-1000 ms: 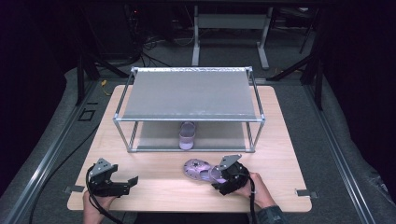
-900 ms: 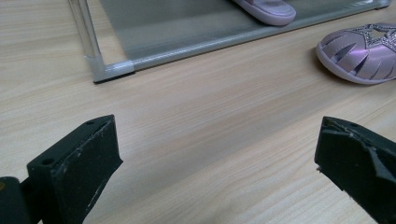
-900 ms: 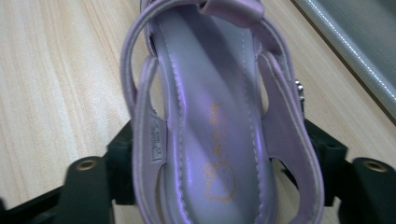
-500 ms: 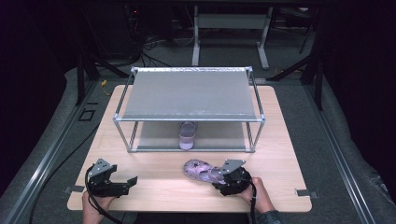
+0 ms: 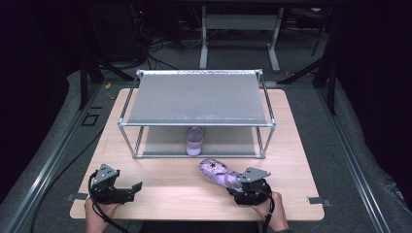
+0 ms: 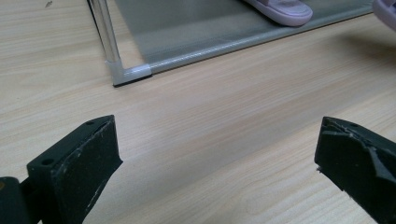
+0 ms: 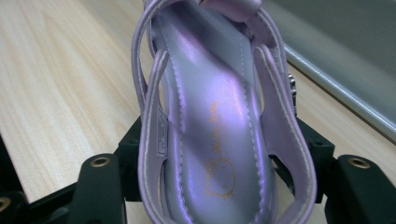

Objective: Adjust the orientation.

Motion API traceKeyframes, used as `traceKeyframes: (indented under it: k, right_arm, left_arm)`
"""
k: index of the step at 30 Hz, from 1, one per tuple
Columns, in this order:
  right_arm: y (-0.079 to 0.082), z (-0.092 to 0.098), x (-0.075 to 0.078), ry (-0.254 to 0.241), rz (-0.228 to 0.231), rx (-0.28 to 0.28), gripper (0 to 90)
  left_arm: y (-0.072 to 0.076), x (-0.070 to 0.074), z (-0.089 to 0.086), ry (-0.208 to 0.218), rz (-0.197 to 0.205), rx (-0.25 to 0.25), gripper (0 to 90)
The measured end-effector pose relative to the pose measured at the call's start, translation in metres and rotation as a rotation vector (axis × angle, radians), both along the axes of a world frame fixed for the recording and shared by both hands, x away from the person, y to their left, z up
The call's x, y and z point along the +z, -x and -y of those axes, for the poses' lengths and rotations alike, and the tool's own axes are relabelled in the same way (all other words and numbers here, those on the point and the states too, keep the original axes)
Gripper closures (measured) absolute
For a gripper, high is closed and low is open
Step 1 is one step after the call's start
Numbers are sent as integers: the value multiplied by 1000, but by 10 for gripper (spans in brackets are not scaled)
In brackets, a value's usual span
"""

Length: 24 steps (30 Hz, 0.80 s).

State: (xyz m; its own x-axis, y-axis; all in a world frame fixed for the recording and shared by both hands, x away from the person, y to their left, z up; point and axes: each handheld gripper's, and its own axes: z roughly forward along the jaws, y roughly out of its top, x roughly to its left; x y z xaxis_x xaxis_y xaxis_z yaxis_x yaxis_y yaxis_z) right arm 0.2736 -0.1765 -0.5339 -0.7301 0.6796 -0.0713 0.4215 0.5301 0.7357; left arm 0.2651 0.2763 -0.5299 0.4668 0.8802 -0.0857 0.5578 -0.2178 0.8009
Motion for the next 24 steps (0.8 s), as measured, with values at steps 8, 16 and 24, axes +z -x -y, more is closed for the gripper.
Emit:
traceKeyframes:
  k: [8,16,24]
  right_arm:
    - [1,10,9,-16,3,-95,372]
    - [-4,9,13,-24,5,-168,372]
    - [-18,7,13,-46,9,-260,372]
  left_arm:
    - [2,0,-1,3,5,10,0]
    - [3,0,0,4,13,10,0]
    - [4,-1,-1,0,7,9,0]
